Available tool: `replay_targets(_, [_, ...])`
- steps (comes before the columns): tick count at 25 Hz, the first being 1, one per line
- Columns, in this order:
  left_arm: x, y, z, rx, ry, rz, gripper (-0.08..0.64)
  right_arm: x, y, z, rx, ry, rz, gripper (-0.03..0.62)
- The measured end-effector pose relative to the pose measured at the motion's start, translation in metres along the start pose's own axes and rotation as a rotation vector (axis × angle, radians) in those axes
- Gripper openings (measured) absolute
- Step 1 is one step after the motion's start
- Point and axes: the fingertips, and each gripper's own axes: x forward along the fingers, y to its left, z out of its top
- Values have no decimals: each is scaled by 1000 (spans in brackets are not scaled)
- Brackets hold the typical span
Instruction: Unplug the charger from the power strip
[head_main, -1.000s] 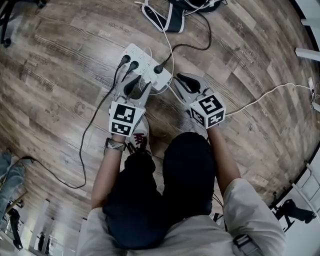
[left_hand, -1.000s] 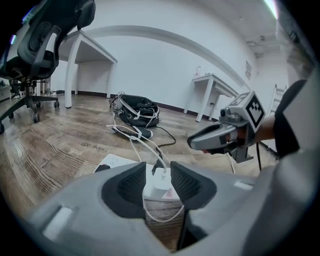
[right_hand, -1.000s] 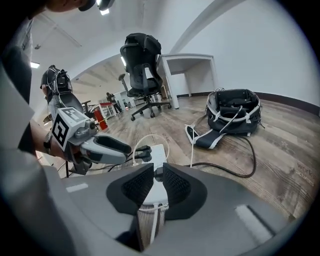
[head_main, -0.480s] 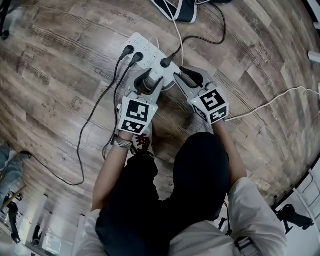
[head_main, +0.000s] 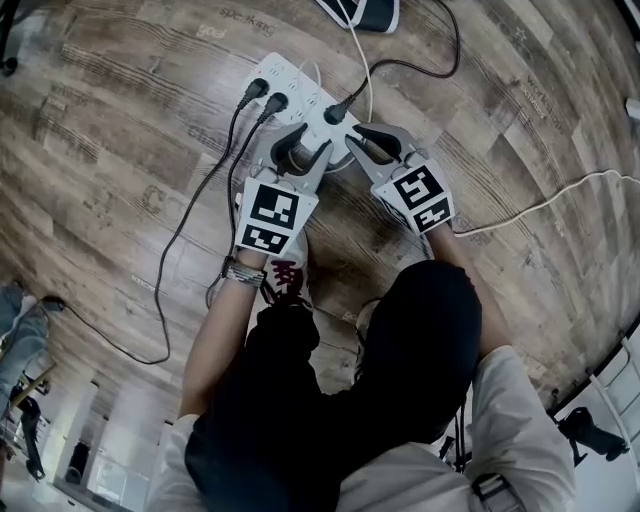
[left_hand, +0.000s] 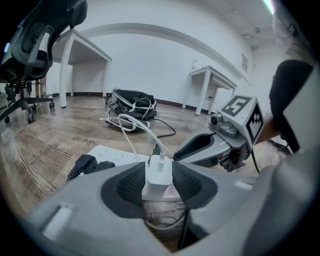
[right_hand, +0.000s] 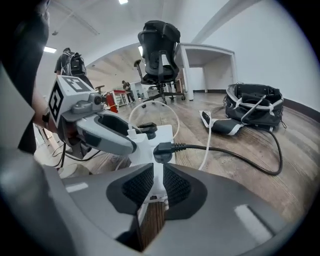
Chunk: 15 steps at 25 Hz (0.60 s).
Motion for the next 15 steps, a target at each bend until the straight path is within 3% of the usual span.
replay_targets(7, [15, -2, -6, 80, 50, 8, 163, 2, -14, -6, 115, -52, -50, 3])
replay_targets(10, [17, 0, -6, 119, 51, 20, 141, 3, -14, -5, 99, -50, -64, 3])
replay_targets(15, [18, 0, -7, 109, 64, 34, 141, 4, -14, -6, 72, -29, -85, 3])
